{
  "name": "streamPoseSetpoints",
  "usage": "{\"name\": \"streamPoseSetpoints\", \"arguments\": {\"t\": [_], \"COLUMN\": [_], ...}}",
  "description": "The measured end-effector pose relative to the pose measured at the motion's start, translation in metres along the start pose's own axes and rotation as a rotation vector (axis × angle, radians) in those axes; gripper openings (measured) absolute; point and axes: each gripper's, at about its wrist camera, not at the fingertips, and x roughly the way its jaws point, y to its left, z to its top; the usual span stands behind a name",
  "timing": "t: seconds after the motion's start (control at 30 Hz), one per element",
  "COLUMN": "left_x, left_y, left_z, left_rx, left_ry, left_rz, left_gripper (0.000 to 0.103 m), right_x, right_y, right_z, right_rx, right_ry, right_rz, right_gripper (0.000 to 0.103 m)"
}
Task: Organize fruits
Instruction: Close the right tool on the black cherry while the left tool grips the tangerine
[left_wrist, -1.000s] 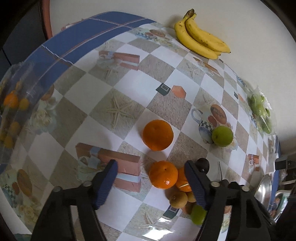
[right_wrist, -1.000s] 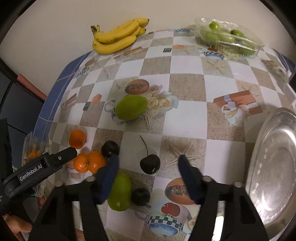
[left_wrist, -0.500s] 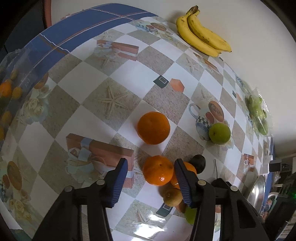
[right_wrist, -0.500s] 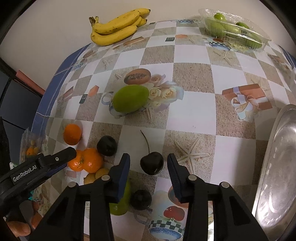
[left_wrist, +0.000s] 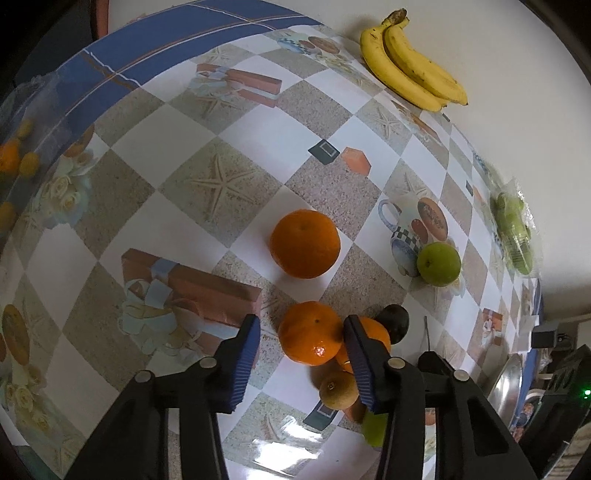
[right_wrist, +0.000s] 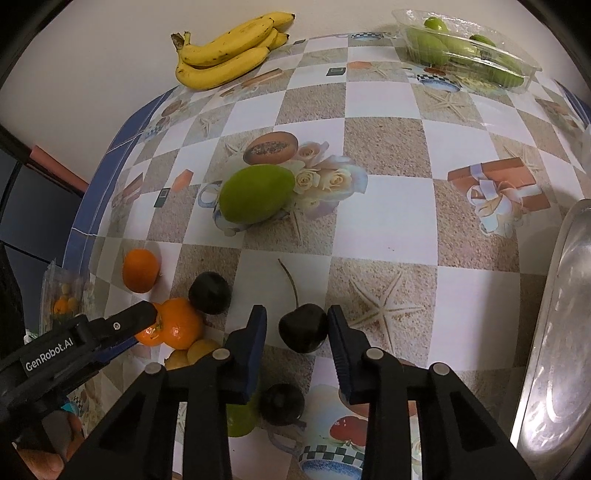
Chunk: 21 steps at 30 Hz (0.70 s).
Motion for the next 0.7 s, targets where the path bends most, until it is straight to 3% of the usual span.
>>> {"name": "streamPoseSetpoints", "arguments": {"t": [0.1, 0.47, 0.7], "left_x": [-0.001, -0.009, -0.033], "left_y": [0.001, 0.002, -0.003], "left_z": [0.000, -0.002, 0.000], "left_rx": [-0.011, -0.013, -0.005], "left_ry": [0.004, -0.018, -0.082], "left_rz": [-0.026, -0.027, -0.058], "left_gripper": [0.039, 0.037, 0.037], "right_x": [-0.001, -0.006, -0.026], "right_y": [-0.002, -0.005, -0.002], "right_z": [0.000, 0.000, 0.003], "right_rx": [0.008, 0.026, 0.030], "right_ry": [-0.001, -0.006, -0.046], "right_rz": [0.001, 0.030, 0.051], "right_gripper": [0.028, 0.026, 0.026]}}
